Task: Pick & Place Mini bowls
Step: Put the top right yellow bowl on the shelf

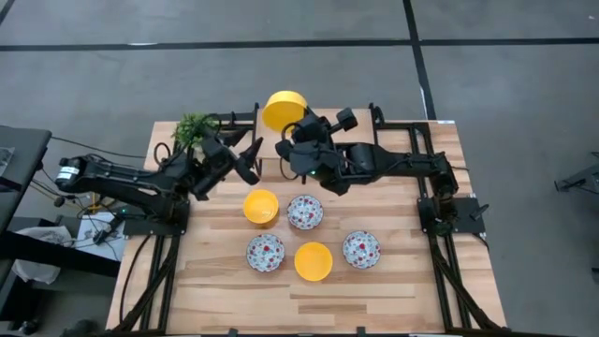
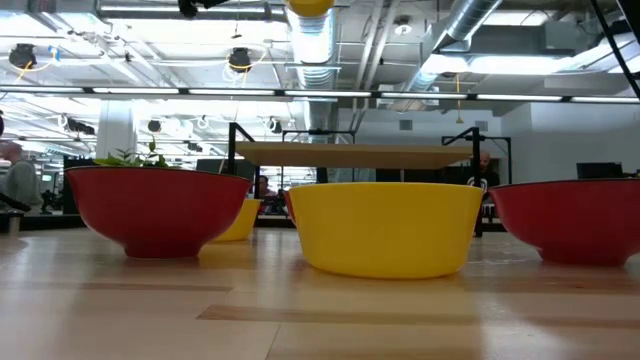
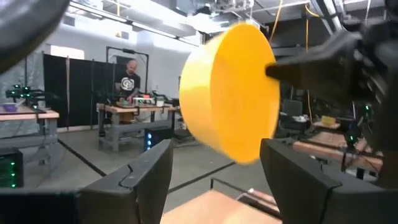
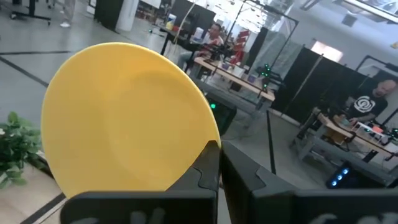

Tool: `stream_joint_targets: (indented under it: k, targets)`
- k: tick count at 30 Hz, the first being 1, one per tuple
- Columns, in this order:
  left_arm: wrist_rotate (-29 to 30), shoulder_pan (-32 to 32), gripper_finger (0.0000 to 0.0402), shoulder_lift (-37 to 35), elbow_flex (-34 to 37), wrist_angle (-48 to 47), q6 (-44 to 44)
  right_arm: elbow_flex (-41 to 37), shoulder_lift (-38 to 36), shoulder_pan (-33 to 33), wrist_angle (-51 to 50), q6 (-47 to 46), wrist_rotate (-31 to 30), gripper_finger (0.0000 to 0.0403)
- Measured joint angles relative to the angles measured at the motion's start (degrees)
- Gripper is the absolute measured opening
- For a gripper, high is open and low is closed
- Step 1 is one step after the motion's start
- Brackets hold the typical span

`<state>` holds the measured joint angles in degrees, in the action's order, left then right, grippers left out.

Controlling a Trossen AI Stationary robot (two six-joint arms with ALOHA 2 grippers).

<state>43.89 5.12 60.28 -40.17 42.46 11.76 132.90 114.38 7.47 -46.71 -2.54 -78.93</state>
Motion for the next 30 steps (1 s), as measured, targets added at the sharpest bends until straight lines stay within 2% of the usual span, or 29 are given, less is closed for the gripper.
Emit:
stream_joint_targets:
  k: [10,18,26,30]
  targets:
    - [1.32,-0.30,0.0241,0.57,-1.57,0.63,-0.43,-0.04,0.21,1.16,3.00,1.02,-1.94,0.0000]
    - [1.54,-0.43,0.0241,0.62,-1.57,1.33,-0.67,-0.13,1.93,1.30,12.76,12.88,1.15,0.0000]
    - [3.26,-0.41,0.0241,0.47,-1.48,1.32,-0.17,-0.09,4.14,1.53,21.06,24.53,-2.35,0.0000]
    - [3.51,-0.43,0.0241,0.47,-1.48,1.20,-0.04,-0.02,4.01,1.52,22.15,25.97,-3.56,0.0000]
